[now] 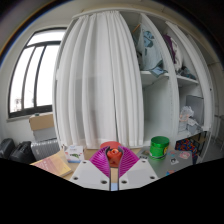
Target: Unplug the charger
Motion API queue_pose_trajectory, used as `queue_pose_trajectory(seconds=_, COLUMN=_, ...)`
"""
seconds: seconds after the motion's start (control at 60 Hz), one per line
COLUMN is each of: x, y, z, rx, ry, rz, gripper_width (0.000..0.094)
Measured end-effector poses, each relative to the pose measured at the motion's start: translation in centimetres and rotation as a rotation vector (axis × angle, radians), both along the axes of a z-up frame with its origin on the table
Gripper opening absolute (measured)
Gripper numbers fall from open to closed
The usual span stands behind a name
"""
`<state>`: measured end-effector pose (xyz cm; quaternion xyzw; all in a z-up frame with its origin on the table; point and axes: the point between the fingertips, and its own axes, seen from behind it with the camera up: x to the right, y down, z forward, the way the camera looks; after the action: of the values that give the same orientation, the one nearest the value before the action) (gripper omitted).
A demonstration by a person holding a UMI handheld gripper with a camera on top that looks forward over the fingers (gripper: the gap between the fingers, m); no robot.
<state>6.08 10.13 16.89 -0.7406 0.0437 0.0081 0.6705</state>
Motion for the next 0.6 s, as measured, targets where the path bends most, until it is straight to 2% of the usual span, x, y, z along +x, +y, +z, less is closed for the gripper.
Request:
queue_pose_trajectory(seconds=0.05, x=0.6, y=-0.9, z=1.5, rx=0.001, ry=0.013, rz=0.016, gripper_width=0.0081)
queue_pose_trajectory(seconds=0.117, x=2.8, y=-2.3, z=3.4, rx=0.012, ry=-0.029, rz=-0.002, gripper_width=0.0081)
queue_pose_trajectory(seconds=0.2, x=5.6, y=-4.1, z=3.0, rx=0.001, ry=-0.058, rz=-0.024, gripper_width=0.008)
queue_pose_trajectory(seconds=0.417, x=12.7, y=-6.9, z=-5.7, rx=-0.197, ry=-0.052, rz=-0.083, gripper_width=0.0081)
queue_pose_trajectory(seconds=0.6, x=14.2, y=-7.6, z=-12.4, rx=-0.346, ry=-0.045, rz=-0.074, gripper_width=0.0086)
